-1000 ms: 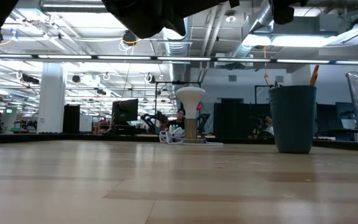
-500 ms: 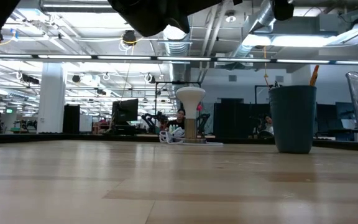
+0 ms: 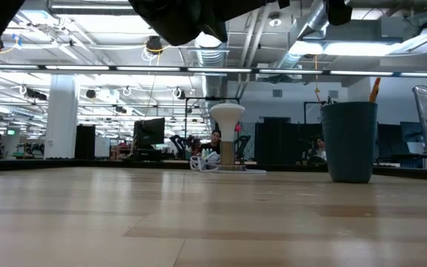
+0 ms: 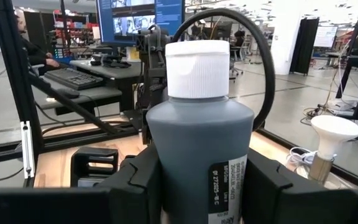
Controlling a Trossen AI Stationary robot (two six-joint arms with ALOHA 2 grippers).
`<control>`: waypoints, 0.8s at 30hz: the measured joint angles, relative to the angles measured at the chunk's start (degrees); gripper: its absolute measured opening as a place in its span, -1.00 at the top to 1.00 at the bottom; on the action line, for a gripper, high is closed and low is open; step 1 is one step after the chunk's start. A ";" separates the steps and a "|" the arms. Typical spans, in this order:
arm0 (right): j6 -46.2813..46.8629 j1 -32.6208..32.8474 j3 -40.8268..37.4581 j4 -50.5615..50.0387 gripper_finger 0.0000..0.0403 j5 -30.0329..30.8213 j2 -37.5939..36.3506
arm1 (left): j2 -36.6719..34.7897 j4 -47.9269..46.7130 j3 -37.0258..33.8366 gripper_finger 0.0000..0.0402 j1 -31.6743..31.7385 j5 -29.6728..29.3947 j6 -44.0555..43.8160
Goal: Pick & Place Paint Supplies
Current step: Put the large dark blue paint bottle into the transparent bin
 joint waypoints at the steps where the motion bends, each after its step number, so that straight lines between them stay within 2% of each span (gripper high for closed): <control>1: -0.06 0.00 0.00 -0.02 0.30 -0.28 0.00 | 0.00 -0.20 0.00 0.25 0.00 0.36 -0.06; 10: -3.47 1.86 3.34 -0.09 -0.21 -2.96 -1.49 | -0.15 -2.86 -0.06 0.39 -0.46 2.25 -1.55; 14: -5.53 2.55 6.55 0.48 -0.28 -1.97 -1.96 | 0.69 -6.23 -0.72 0.39 -0.42 4.07 -1.96; 18: -7.07 2.75 8.74 0.26 -0.28 -2.70 -1.78 | 0.08 -4.38 -0.39 0.39 -0.39 5.31 -1.84; 21: -7.56 2.48 10.57 -0.17 -0.28 -7.22 -2.28 | 0.10 -6.11 -0.41 0.39 -0.42 6.33 -1.93; 24: -5.58 1.75 13.23 -0.47 -0.28 -16.40 -4.76 | 0.22 -7.77 -0.50 0.39 -0.46 6.44 -2.33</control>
